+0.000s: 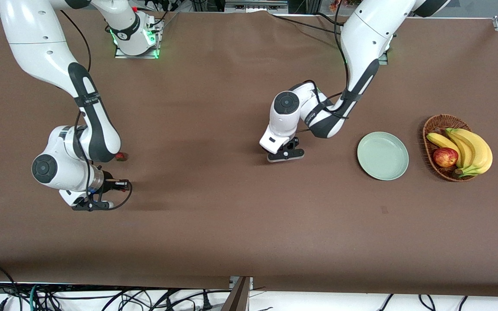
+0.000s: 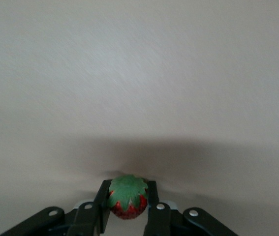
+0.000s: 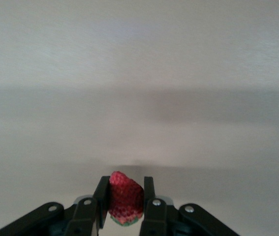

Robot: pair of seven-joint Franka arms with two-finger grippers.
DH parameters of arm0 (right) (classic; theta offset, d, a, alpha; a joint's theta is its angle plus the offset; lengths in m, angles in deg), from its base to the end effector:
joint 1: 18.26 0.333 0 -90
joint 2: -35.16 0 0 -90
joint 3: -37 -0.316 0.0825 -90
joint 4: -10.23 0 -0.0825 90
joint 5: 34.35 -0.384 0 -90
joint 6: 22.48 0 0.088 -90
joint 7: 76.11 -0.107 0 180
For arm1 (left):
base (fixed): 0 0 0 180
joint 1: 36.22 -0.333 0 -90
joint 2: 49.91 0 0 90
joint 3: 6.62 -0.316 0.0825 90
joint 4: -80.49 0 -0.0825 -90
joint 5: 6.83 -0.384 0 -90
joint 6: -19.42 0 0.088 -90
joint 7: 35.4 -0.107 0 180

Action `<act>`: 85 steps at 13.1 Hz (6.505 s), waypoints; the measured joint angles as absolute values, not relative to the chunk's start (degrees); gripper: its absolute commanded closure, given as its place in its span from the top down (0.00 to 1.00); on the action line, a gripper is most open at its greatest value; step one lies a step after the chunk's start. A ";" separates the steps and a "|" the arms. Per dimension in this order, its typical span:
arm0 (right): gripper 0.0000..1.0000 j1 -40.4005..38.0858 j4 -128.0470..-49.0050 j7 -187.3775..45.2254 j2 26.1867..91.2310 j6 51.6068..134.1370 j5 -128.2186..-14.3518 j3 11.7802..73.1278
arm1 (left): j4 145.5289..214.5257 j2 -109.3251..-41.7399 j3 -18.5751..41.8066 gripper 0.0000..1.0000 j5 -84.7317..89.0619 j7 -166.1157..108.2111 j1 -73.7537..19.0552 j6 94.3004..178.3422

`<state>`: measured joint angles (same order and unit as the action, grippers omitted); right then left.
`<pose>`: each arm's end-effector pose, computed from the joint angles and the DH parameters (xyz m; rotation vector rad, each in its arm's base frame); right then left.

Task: Collect all strawberries into plate
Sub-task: 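Carry the strawberry to the plate while the right gripper grasps another, then release the strawberry on the plate while the right gripper sets another mid-table, then grasp the second strawberry with the left gripper while the right gripper grasps the third, then place the second strawberry on the plate while the right gripper lifts the third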

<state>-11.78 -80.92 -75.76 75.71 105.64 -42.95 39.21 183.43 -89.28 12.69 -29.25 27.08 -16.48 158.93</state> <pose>0.6886 0.0593 0.2138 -3.0523 0.0111 0.0981 0.5166 -0.3986 0.1820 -3.1095 -0.2829 -0.0599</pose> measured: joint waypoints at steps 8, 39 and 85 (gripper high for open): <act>0.16 -0.07 -73.60 -103.46 75.60 100.29 -44.85 37.10 | 183.71 -84.71 38.91 0.35 -29.14 -3.92 -62.38 137.52; 0.82 23.15 -69.67 -132.12 74.39 99.42 -44.73 44.00 | 195.51 -82.89 52.45 1.00 -36.36 5.44 -70.72 145.36; 0.12 19.30 -85.68 -93.74 67.55 99.23 -56.43 59.82 | 185.55 -90.83 43.69 0.25 -38.50 -11.92 -78.15 133.78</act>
